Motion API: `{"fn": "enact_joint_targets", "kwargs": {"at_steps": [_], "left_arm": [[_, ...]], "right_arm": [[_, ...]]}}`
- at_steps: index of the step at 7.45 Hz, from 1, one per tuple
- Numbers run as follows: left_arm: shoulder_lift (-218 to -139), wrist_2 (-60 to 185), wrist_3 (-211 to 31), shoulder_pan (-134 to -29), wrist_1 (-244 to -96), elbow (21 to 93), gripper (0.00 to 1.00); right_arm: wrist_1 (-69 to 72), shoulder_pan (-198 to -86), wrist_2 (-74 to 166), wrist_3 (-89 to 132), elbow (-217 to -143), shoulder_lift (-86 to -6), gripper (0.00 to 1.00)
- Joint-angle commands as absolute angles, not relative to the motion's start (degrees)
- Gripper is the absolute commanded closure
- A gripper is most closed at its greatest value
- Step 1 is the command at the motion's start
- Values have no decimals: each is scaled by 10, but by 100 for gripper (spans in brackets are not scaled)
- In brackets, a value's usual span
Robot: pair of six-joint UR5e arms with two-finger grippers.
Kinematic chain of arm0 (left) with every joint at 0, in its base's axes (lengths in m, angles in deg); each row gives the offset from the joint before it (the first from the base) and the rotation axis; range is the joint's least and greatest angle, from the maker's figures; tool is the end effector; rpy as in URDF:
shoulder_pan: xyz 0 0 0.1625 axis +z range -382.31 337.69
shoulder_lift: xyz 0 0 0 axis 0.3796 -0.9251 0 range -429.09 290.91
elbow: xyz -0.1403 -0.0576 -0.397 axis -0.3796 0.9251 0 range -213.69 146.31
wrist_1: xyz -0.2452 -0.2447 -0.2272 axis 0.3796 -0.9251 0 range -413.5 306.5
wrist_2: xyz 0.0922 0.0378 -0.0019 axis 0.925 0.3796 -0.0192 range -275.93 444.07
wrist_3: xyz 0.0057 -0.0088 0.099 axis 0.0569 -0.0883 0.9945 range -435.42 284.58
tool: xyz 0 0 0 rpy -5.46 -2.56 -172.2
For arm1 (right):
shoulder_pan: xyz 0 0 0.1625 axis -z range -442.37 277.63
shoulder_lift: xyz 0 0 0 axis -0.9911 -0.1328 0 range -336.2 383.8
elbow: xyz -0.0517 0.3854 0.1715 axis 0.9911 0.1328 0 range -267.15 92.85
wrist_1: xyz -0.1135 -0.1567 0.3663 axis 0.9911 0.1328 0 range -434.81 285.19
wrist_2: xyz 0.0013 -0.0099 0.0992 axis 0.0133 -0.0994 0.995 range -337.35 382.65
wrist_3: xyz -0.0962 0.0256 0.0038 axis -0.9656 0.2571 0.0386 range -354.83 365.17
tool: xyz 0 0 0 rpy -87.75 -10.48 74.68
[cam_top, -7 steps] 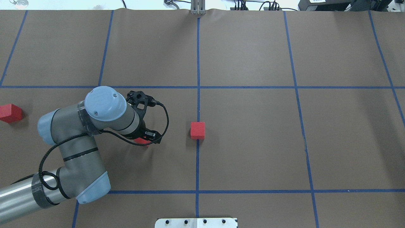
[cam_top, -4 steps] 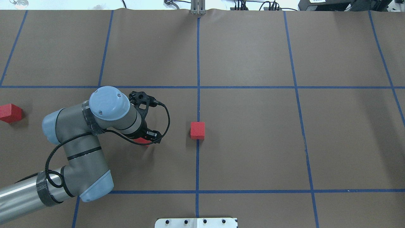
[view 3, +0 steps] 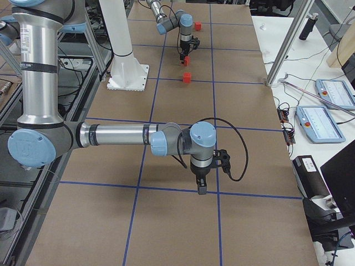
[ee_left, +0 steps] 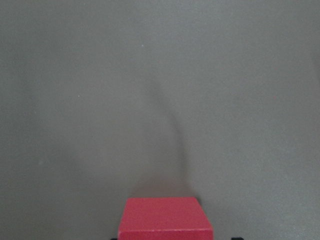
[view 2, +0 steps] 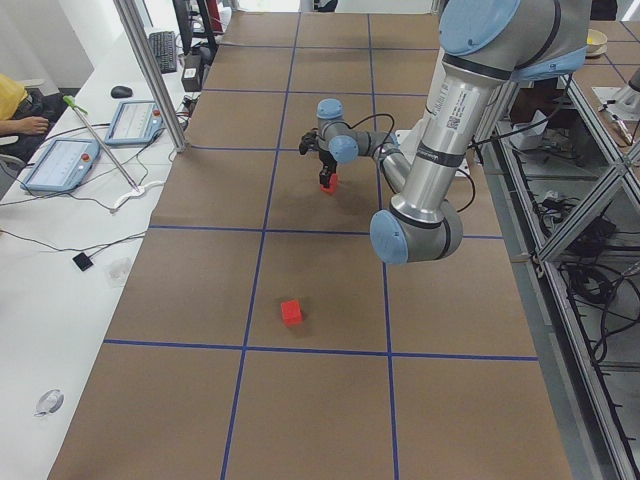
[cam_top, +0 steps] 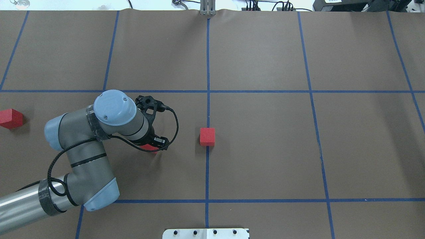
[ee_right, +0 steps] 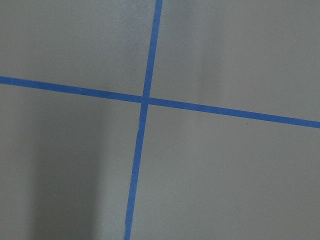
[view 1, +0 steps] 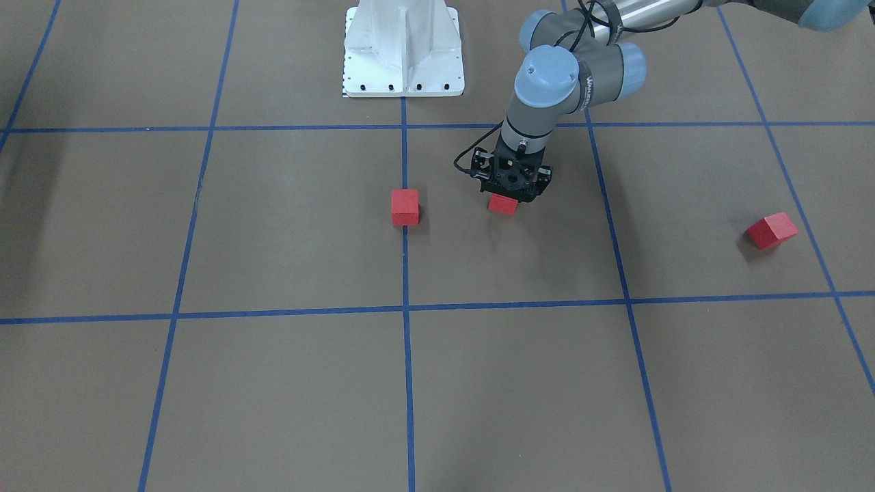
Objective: Form red blocks into L shape at center
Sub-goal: 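Carry the cube with the left gripper beside the center cube, nearer the robot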
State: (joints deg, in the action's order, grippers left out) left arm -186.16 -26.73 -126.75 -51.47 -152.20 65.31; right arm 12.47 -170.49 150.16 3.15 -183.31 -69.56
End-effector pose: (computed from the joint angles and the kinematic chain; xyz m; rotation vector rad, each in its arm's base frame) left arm 0.5170 -0.4007 0.3058 0.1459 0.8358 0.2978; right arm 0.0571 -0.4758 0.6366 0.0938 -0.6544 -0.0971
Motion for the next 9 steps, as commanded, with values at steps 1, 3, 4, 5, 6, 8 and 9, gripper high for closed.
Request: {"fn": "enact_joint_targets", "kwargs": {"at_steps": [1,3,4,5,6,8,9], "left_arm": [[-1862,-267,-1267,-518,-1521,653,21],[-1862,-267,-1268,-520,-1521,653,41],[-1862,-267,-1272,-521,-1521,653,53],[-1862,-268,-1274,-525,-1521,654,64],[-1869,-269,-1275,-536,-1520,654,69],[-1904,-296,-1275,-557,-1479,654,69],[-1944,-296,-1275,-562,-1422,654,69]], "right_arm": [[125,-1705,1501,31,-1833,-695,1],[125,-1704,1501,31,-1831,-692,1],[125,-1704,1501,31,-1830,-690,1],[125,-1704,1501,31,-1830,-690,1],[125,-1704,1501,31,-1830,-689,1],[125,-1704,1501,31,-1830,-689,1],[125,-1704,1501,31,-1830,-689,1]]}}
